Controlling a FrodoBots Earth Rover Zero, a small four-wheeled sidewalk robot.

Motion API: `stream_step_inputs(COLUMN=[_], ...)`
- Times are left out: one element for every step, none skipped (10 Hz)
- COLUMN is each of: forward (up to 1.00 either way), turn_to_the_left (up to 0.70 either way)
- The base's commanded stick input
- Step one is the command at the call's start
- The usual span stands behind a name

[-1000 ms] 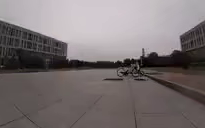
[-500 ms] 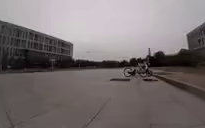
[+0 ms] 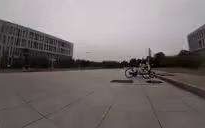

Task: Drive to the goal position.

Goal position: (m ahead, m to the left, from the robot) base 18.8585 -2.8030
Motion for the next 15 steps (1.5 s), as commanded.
stream_step_inputs(forward=[0.70,0.70,0.70,0.70,0.70,0.70,0.70,0.70,0.70,0.70,0.70,0.70,0.70,0.70,0.70], turn_to_the_left=[0.00,0.00,0.00,0.00,0.00,0.00,0.00,0.00,0.00,0.00,-0.01,-0.03,0.00,0.00,0.00])
